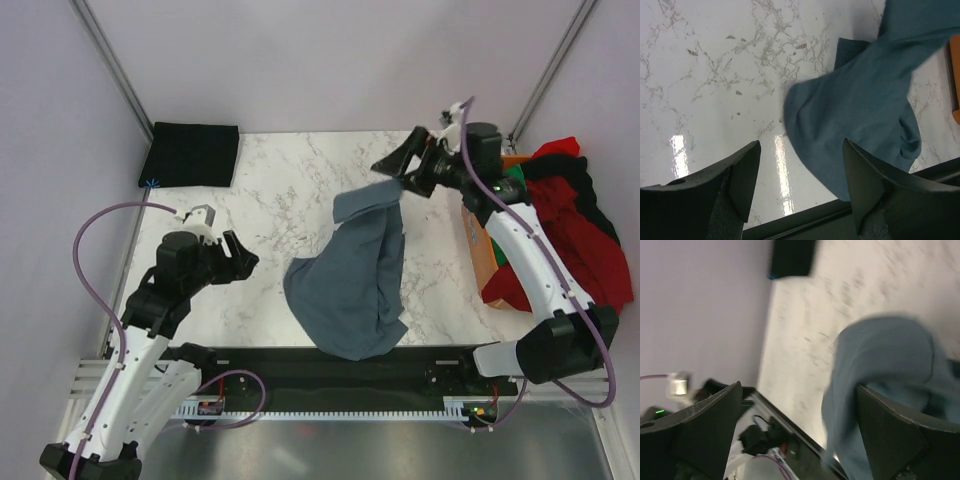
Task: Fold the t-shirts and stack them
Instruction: Move the tshirt to the center of the board, then flatten the tshirt out
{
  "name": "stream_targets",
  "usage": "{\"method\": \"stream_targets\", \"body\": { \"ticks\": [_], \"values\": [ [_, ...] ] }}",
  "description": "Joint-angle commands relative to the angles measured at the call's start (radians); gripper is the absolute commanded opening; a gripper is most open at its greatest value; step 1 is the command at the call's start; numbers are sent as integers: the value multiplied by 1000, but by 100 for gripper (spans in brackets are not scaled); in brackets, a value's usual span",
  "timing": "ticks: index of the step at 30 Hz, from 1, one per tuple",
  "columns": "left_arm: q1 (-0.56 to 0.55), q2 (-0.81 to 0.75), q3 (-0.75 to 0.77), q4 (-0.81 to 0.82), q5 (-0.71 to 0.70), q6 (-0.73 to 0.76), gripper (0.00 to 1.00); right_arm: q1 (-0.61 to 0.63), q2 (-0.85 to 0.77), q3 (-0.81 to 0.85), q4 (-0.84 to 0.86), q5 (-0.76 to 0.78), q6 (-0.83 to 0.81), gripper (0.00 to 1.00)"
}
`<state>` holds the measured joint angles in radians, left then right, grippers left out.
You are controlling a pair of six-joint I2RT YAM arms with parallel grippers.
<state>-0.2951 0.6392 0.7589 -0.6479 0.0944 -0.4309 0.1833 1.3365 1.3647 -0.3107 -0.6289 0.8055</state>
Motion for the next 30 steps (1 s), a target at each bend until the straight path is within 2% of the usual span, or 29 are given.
{"method": "stream_targets", "body": {
  "ticks": [1, 7, 11, 14, 15, 20, 24, 25, 30],
  "values": [
    [-4, 16, 6, 25, -15, -20, 74, 68, -39, -33, -335, 299, -259, 98],
    [-4, 57, 5, 25, 2, -20, 74, 70, -66, -159, -334, 371, -252, 96],
    [-4, 91, 6, 27, -2, -28, 73, 85, -13, -184, -312, 382, -270, 95],
    [-6, 97, 3, 27, -7, -29, 72, 191, 74, -127, -272, 426, -264, 94],
    [-7, 96, 3, 27, -8, -31, 72, 279, 105, -95, -272, 451, -266, 94],
    [-10, 93, 2, 27, -24, -32, 72, 451, 363, 126, -307, 581, -218, 89],
    [-12, 89, 2, 27, -25, -31, 72, 537, 548, 308, -350, 705, -248, 86],
    [-13, 91, 0, 27, -25, -32, 72, 548, 632, 424, -375, 737, -262, 87],
    [-13, 76, 0, 27, -28, -34, 72, 545, 837, 721, -493, 934, -351, 87]
  ]
}}
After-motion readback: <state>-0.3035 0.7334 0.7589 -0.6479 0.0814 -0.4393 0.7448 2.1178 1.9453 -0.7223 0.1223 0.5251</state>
